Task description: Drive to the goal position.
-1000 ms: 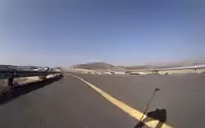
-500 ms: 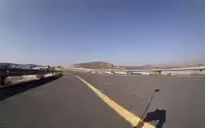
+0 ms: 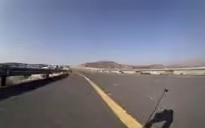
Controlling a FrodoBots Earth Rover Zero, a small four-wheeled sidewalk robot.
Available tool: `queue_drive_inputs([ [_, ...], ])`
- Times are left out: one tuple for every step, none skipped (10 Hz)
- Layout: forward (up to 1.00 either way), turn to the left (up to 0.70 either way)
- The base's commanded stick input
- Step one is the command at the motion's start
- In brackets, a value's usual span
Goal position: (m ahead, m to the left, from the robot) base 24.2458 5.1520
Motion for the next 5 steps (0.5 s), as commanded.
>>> queue_drive_inputs([
  [0.85, 0.00],
  [0.85, 0.00],
  [0.85, 0.00],
  [0.85, 0.00],
  [0.85, 0.00],
])
